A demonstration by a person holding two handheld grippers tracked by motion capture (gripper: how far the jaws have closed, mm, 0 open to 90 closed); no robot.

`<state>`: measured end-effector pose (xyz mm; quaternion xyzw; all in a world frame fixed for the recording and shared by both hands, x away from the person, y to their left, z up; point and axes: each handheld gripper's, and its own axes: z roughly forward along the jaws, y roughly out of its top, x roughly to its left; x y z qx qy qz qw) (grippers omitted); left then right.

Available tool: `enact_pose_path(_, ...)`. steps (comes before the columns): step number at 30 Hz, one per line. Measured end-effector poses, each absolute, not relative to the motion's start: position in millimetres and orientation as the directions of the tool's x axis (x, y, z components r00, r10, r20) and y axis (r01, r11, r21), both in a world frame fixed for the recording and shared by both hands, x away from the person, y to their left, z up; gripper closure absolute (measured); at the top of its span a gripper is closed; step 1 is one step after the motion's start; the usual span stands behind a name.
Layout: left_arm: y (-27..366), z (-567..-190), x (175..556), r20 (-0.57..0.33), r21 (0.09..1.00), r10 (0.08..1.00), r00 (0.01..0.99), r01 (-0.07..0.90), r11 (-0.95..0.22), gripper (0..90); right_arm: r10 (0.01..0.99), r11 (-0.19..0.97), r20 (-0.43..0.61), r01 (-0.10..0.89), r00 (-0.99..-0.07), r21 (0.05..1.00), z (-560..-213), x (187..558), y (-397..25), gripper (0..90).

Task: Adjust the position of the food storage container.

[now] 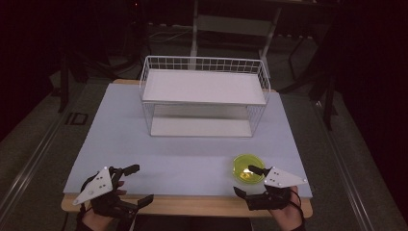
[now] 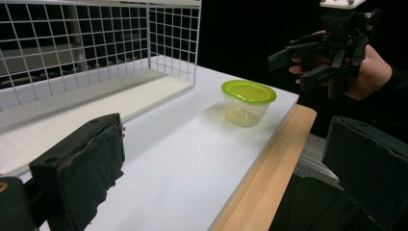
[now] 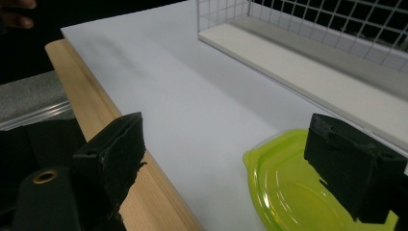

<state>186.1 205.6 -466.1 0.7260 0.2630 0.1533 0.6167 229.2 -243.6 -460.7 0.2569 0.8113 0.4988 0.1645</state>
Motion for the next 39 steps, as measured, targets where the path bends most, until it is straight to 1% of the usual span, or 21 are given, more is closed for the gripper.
enact_pose_path(5, 205.4, -466.1, 185.9, -0.097, 0.977, 0.572, 0.815, 0.189, -0.102, 1.9, 0.565, 0.353, -0.006, 0.235, -0.825, 0.906, -453.4, 224.6, -242.8, 13.9)
enact_pose_path(9, 205.5, -466.3, 185.7, -0.096, 0.977, 0.573, 0.814, 0.187, -0.102, 1.9, 0.541, 0.319, -0.011, 0.193, -0.841, 0.928, -434.0, 214.9, -242.3, 12.9)
enact_pose_path(12, 205.2, -466.7, 186.2, -0.098, 0.976, 0.573, 0.814, 0.190, -0.103, 1.9, 0.550, 0.291, -0.021, 0.168, -0.835, 0.942, -420.9, 210.7, -246.0, 12.0)
enact_pose_path(17, 205.0, -466.5, 186.2, -0.099, 0.976, 0.573, 0.814, 0.191, -0.102, 1.9, 0.591, 0.313, -0.046, 0.177, -0.806, 0.933, -411.2, 214.1, -253.1, 12.2)
enact_pose_path(18, 205.0, -466.5, 186.3, -0.100, 0.976, 0.573, 0.814, 0.191, -0.101, 1.9, 0.631, 0.330, -0.049, 0.211, -0.774, 0.920, -405.5, 219.2, -260.0, 12.8)
enact_pose_path(20, 205.1, -466.6, 186.6, -0.103, 0.976, 0.573, 0.813, 0.194, -0.100, 1.9, 0.645, 0.297, -0.011, 0.238, -0.764, 0.925, -401.8, 224.4, -267.5, 12.9)
enact_pose_path(23, 205.5, -466.6, 186.8, -0.104, 0.976, 0.573, 0.813, 0.194, -0.097, 1.9, 0.676, 0.296, -0.018, 0.249, -0.737, 0.922, -397.7, 231.4, -277.4, 11.7)
enact_pose_path(26, 205.8, -466.6, 187.1, -0.105, 0.976, 0.573, 0.813, 0.195, -0.097, 1.9, 0.685, 0.278, 0.011, 0.275, -0.728, 0.920, -397.2, 236.2, -284.1, 11.2)
enact_pose_path(27, 205.8, -466.7, 187.1, -0.109, 0.975, 0.572, 0.813, 0.198, -0.097, 1.9, 0.706, 0.279, -0.002, 0.276, -0.708, 0.920, -398.2, 237.4, -286.2, 12.8)
enact_pose_path(29, 205.6, -466.8, 187.2, -0.108, 0.975, 0.573, 0.812, 0.198, -0.098, 1.9, 0.714, 0.288, -0.003, 0.291, -0.700, 0.913, -400.9, 240.4, -289.7, 15.7)
enact_pose_path(31, 205.7, -466.7, 187.3, -0.109, 0.976, 0.572, 0.813, 0.198, -0.095, 1.9, 0.736, 0.291, -0.005, 0.309, -0.677, 0.905, -406.1, 245.2, -295.1, 22.9)
enact_pose_path(32, 205.8, -466.6, 187.3, -0.105, 0.976, 0.573, 0.813, 0.196, -0.098, 1.9, 0.745, 0.291, -0.004, 0.320, -0.667, 0.902, -409.0, 248.0, -297.7, 23.6)
enact_pose_path(33, 205.7, -466.7, 187.2, -0.105, 0.976, 0.573, 0.812, 0.196, -0.098, 1.9, 0.752, 0.293, -0.001, 0.333, -0.659, 0.897, -412.0, 250.4, -300.2, 31.3)
enact_pose_path(34, 205.6, -466.7, 187.2, -0.106, 0.976, 0.573, 0.813, 0.196, -0.097, 1.9, 0.754, 0.301, 0.002, 0.348, -0.656, 0.888, -415.2, 252.8, -303.0, 36.3)
enact_pose_path(35, 205.3, -466.7, 187.2, -0.106, 0.976, 0.573, 0.812, 0.196, -0.098, 1.9, 0.763, 0.302, 0.001, 0.358, -0.647, 0.884, -418.7, 255.1, -305.4, 37.6)
enact_pose_path(36, 205.2, -466.8, 187.2, -0.105, 0.975, 0.574, 0.812, 0.197, -0.100, 1.9, 0.766, 0.307, 0.005, 0.374, -0.643, 0.875, -422.3, 257.5, -307.6, 46.3)
enact_pose_path(38, 205.0, -467.0, 187.6, -0.107, 0.975, 0.573, 0.812, 0.200, -0.101, 1.9, 0.774, 0.313, 0.009, 0.394, -0.633, 0.864, -429.9, 262.0, -311.8, 53.3)
enact_pose_path(39, 204.9, -467.0, 187.7, -0.105, 0.975, 0.573, 0.812, 0.199, -0.103, 1.9, 0.774, 0.319, 0.016, 0.410, -0.634, 0.854, -433.6, 264.5, -313.7, 61.2)
